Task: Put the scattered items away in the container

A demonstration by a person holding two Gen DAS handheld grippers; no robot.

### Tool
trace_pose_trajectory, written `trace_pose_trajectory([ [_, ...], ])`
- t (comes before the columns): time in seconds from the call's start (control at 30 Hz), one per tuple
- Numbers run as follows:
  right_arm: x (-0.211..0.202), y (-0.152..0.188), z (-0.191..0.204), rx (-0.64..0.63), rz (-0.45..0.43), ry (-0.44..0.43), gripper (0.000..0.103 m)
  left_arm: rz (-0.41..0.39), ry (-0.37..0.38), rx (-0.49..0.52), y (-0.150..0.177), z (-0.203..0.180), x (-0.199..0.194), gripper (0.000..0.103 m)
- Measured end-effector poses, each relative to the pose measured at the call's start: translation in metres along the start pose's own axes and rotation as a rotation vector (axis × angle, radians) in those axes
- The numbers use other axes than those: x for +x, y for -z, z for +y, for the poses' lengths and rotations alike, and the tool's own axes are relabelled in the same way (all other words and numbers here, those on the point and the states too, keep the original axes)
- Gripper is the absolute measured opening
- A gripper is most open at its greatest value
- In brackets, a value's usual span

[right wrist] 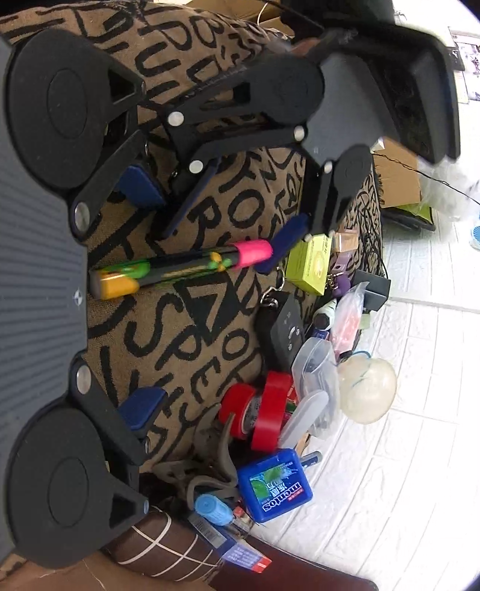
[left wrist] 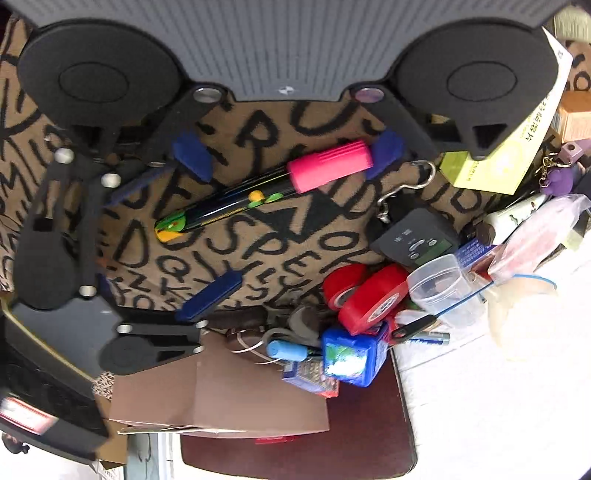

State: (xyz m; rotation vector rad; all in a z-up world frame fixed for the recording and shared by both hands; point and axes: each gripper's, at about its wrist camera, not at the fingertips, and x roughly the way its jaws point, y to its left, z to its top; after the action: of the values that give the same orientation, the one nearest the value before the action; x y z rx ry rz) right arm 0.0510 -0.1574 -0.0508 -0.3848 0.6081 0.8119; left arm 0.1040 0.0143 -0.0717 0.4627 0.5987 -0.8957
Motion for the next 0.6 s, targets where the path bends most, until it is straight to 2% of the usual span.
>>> trace_pose_trajectory([
  [0.03,-0.001,0.0,-0.003,0.02,0.004,-0.025,0.097,-0.002,0.001,0.007,0.0,-0.004,-0.002,0.067],
  [0.07,-0.003,0.0,-0.006,0.047,0.005,-0.051,0.082,-0.002,-0.001,0.01,0.0,-0.007,-0.004,0.06],
  [0.1,-0.006,0.0,-0.007,0.059,0.004,-0.053,0.075,0.001,-0.001,0.01,-0.001,-0.011,-0.006,0.052],
  [0.13,-0.01,0.0,-0.006,0.063,0.009,-0.044,0.07,0.005,-0.005,0.007,-0.001,-0.014,-0.006,0.05],
  [0.17,-0.013,0.0,-0.006,0.071,0.011,-0.047,0.051,0.005,-0.016,0.006,-0.001,-0.015,-0.006,0.05],
  [0.2,-0.017,0.001,-0.007,0.083,0.009,-0.047,0.037,0.004,-0.022,0.0,-0.001,-0.018,-0.006,0.05],
  [0.23,-0.02,0.002,-0.008,0.098,0.006,-0.034,0.033,0.003,-0.012,-0.008,-0.001,-0.02,-0.006,0.051],
  [0.27,-0.023,0.004,-0.007,0.109,0.002,-0.028,0.033,-0.001,-0.015,-0.016,-0.001,-0.022,-0.006,0.051],
  [0.37,-0.027,0.009,0.0,0.107,-0.009,-0.026,0.029,-0.019,0.002,-0.044,0.0,-0.023,-0.008,0.062],
  [0.6,-0.033,0.008,0.003,0.083,-0.01,-0.011,0.028,-0.055,0.044,-0.022,-0.009,-0.028,-0.014,0.062],
])
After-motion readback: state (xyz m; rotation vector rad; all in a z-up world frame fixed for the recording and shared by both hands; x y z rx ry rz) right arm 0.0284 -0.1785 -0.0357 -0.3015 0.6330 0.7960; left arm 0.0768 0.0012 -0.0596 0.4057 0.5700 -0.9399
